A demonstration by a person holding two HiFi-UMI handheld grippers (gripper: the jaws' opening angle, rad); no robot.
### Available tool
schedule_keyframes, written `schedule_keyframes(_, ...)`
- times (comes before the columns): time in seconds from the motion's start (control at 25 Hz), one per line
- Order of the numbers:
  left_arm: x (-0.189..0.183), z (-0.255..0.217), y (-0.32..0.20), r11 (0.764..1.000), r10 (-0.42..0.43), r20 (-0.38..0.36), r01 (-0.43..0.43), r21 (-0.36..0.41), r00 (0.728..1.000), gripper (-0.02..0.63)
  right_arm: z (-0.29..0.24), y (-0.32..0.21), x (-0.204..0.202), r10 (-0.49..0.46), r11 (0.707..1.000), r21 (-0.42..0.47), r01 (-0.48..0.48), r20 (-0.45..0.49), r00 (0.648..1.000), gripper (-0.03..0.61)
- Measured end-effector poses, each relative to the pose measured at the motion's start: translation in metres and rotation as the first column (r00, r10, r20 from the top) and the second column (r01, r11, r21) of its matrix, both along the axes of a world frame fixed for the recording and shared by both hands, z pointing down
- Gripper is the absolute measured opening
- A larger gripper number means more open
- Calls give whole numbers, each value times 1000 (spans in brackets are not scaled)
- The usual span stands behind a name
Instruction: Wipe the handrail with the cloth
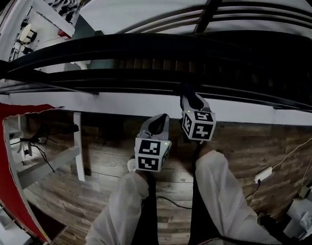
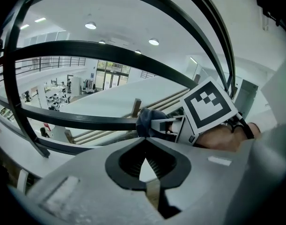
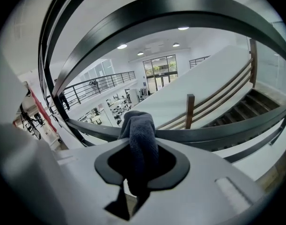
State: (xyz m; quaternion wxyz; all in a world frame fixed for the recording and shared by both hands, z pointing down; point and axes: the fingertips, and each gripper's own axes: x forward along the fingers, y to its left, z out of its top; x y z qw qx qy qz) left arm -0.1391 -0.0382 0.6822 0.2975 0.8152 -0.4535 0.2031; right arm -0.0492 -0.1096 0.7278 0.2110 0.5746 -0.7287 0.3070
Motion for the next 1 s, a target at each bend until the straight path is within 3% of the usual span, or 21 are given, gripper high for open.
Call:
schedule_keyframes(0.56, 125, 2, 17, 991, 136, 0, -136, -11, 991, 3, -2, 10, 128, 101, 995, 16, -101, -1, 995, 74)
schedule_keyframes(1.0, 229, 0, 26, 970, 242, -2, -242, -11, 970, 3, -2, 19, 226, 165, 986, 35, -165, 1, 986, 74)
